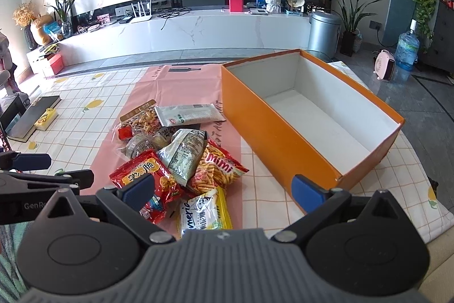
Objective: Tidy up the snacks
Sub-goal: 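Grasp the red crispy snack bag with the left tool while the right tool grasps the yellow wafer bar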
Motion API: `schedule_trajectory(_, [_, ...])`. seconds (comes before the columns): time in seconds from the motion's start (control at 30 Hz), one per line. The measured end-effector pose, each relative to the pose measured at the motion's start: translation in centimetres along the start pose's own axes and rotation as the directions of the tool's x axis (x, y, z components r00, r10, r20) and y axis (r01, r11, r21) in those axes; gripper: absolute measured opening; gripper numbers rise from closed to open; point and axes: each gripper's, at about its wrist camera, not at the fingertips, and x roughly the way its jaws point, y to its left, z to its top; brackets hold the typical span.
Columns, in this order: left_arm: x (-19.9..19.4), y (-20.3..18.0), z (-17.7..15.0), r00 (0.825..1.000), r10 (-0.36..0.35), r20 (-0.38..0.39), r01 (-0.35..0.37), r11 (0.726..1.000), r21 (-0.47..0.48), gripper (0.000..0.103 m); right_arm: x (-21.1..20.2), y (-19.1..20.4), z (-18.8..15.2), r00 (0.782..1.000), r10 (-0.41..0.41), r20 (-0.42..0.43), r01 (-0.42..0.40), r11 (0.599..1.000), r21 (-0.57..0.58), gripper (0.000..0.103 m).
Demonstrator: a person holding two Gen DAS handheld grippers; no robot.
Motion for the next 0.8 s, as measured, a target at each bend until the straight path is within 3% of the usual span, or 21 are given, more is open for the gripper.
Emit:
schedule_trajectory(0.1, [0.6,0.4,0.1,1.000,-0.022,-0.016,0.022,1.000,-0.003,0.080,0.8,0.2,0.2,1.000,0.010,0.001,-0.010,1.000,-0.007,0.098])
schedule_trajectory(0.2, [1.4,0.9,0.0,0.998,-0.059,-0.022,0.058,0.998,-0.030,0.078,1.7,0.5,0.1,1.000,0.025,0.007,-0.025,0.999,-0.030,0.089])
schedule_trajectory(0.27, [2.2,1.5,-0.2,0.993,-0.116,-0.034,0.113,0.991,-0.071,0.071,2.8,0.6,0.0,1.000,0.028,-0.013,-0.029,0.998,-0.047,0.088])
schedule_trajectory(0.4, [4.2,1.7,-0.5,0.973,-0.217,-0.073,0.207,0.969,-0.133,0.070,5.6,0.4,-0.7,0.996,0.040,-0.076,-0.042,0.999,-0.033,0.076])
schedule_trajectory(0.63, [7.8,1.7,-0.6,0.954,-0.270,-0.128,0.230,0.936,-0.266,0.082,10.0,0.0,-1.5,0.987,0.051,-0.150,-0.051,0.999,0.007,0.072])
schedule_trajectory(0.8, [10.2,1.7,-0.5,0.943,-0.294,-0.157,0.229,0.915,-0.333,0.086,12.4,-0.3,-1.4,0.981,0.065,-0.185,-0.060,0.998,0.031,0.072])
